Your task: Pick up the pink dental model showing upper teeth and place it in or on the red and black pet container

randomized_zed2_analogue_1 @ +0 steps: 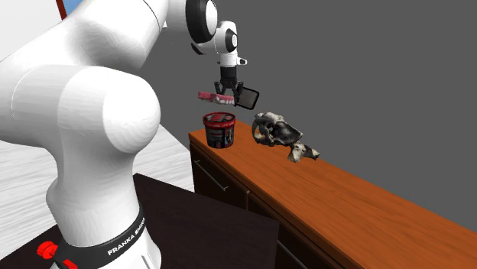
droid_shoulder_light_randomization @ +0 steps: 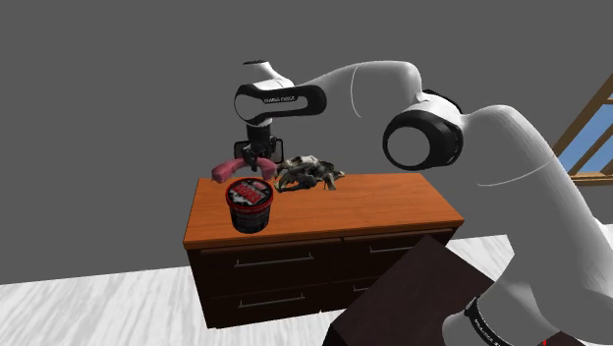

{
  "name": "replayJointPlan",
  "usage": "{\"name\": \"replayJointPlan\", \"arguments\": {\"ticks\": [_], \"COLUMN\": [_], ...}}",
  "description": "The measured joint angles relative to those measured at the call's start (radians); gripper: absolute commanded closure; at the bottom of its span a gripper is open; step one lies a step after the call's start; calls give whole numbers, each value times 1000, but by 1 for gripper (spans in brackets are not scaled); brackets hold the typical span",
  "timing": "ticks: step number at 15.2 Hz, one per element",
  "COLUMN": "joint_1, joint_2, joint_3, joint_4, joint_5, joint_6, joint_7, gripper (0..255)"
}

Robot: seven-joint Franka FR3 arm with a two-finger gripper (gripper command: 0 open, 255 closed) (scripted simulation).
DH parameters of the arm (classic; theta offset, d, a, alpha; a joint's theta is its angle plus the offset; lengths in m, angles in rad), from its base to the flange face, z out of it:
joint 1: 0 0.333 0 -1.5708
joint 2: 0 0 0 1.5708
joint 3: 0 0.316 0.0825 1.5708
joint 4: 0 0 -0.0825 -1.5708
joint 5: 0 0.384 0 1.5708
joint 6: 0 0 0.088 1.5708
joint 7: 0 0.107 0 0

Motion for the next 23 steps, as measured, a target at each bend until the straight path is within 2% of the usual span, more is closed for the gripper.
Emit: {"name": "replayJointPlan", "arguments": {"ticks": [10, 17, 18, 23], "joint_1": [0, 0, 0, 0], "joint_2": [58, 69, 69, 69], "joint_3": [0, 0, 0, -1], "joint_4": [-33, -32, -33, -32], "joint_5": [-1, -1, -1, -1], "joint_6": [93, 103, 103, 104], "joint_7": [2, 3, 3, 3], "gripper": [255, 255, 0, 0]}}
